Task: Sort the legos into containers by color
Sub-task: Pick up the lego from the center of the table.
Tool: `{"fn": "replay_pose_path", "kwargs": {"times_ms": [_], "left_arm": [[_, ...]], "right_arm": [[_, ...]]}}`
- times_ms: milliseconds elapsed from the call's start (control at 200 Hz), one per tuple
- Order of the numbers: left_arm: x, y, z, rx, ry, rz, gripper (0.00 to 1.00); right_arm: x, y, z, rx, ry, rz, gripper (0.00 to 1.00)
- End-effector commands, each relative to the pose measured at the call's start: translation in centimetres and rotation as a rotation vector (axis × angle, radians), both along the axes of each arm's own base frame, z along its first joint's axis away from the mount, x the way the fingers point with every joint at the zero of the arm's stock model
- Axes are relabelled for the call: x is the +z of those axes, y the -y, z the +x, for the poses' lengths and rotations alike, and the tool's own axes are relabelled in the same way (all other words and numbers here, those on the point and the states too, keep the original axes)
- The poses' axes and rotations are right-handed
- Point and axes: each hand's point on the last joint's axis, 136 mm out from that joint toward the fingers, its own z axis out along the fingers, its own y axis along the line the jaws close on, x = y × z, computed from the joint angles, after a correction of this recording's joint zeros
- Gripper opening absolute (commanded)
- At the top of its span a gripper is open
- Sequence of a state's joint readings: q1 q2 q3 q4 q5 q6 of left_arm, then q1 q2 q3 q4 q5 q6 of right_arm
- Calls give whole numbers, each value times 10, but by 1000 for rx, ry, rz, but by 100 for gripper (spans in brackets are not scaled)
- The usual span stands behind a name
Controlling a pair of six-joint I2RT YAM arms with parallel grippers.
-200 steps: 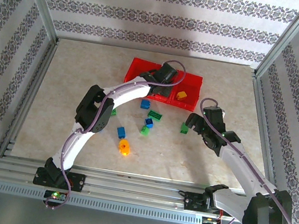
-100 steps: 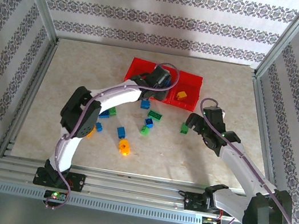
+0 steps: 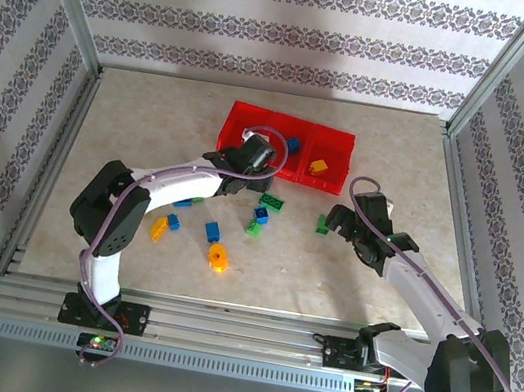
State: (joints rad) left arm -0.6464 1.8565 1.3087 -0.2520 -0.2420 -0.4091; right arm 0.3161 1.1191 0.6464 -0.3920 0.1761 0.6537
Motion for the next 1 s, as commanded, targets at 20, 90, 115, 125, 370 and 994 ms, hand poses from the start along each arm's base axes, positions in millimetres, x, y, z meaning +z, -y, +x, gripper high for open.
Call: {"fn": "replay_pose_path", "kwargs": {"times_ms": [20,90,115,125,370,994], "left_arm": [[-16,7,4,12,-7,-28,93],[-22,10,7,9,-12,-30,97],[-25,10,8,8,-16,-31,97],[-26,11,9,8,-17,-32,98],[-48,8,19,22,-59,-16,99],[-76,2,36,43,-112,3,75]], "right_arm": [[3,7,-1,-33,21,-6,98],[4,8,-2,-35,25,-7,98],[4,8,-2,-35,27,-7,98],[4,8,-2,-34,29,-7,98],[6,12,-5,-42,38,-17,98],[8,11,-1,-36,35,-13,98]]}}
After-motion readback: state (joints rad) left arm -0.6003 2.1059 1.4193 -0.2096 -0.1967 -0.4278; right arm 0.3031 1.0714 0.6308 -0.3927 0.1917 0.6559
